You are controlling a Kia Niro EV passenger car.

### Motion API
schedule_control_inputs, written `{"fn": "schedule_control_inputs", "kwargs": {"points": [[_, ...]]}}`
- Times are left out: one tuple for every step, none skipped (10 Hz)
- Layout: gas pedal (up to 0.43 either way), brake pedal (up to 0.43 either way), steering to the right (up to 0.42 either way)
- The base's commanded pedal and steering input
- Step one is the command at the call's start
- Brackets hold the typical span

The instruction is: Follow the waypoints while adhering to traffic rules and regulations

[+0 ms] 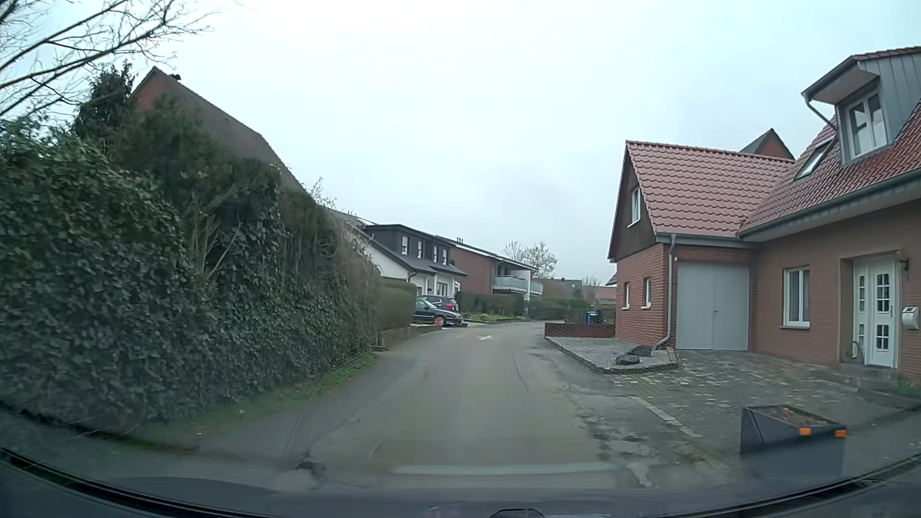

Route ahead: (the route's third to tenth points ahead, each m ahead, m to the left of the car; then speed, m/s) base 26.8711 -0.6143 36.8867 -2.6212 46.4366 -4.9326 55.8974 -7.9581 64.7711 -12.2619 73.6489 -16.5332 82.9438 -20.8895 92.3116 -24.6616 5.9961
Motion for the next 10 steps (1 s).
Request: {"fn": "schedule_control_inputs", "kwargs": {"points": [[0.177,0.000,0.001],[0.177,0.000,-0.002],[0.177,0.000,-0.002],[0.177,0.000,-0.003],[0.177,0.000,-0.003],[0.177,0.000,0.000],[0.177,0.000,0.000],[0.177,0.000,0.000],[0.177,0.000,0.000],[0.177,0.000,0.003]]}}
